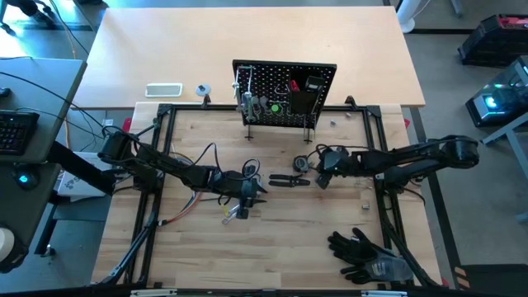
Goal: Hang tools onto peg board
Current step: Put the socket into the black bin on the peg board
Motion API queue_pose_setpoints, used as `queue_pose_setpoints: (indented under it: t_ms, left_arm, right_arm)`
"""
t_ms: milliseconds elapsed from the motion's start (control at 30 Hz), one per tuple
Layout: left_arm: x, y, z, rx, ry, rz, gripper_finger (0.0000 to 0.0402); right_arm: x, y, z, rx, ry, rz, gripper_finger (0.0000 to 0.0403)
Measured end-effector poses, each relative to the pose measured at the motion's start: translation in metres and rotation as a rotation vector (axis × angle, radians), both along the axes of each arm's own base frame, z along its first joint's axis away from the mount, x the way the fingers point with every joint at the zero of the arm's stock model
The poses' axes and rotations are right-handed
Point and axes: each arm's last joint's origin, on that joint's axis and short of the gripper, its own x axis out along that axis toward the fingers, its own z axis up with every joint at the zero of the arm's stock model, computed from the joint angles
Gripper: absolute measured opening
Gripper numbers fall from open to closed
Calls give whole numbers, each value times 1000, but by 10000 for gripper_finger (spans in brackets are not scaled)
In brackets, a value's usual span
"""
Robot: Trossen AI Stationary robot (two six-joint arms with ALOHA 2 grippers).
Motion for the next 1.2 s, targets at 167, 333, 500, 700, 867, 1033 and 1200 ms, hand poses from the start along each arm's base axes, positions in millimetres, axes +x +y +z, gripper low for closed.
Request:
queue_pose_setpoints:
  t_ms: [167, 333, 500, 700, 867, 1033, 1200]
  left_arm:
    - [0, 0, 0, -1, -1, 0, 142]
    - [0, 0, 0, -2, 1, 1, 142]
    - [-1, -3, 0, -2, 4, -8, 142]
    - [-1, -3, 0, -2, 5, -8, 142]
    - [-1, -3, 0, -1, 5, -9, 142]
    - [-1, -3, 0, 5, 5, -12, 142]
    - [-1, -3, 0, 4, 6, -12, 142]
  right_arm:
    - [7, -1, -7, -4, -5, 4, 202]
    - [13, -1, -19, -4, 11, 9, 209]
    - [18, -2, -29, -13, 27, -2, 217]
    - [20, -3, -33, -30, 28, -36, 217]
    - [18, -4, -35, -20, 46, -71, 161]
    - [15, -3, -37, -22, 81, -62, 97]
    - [15, -1, -36, -22, 77, -54, 97]
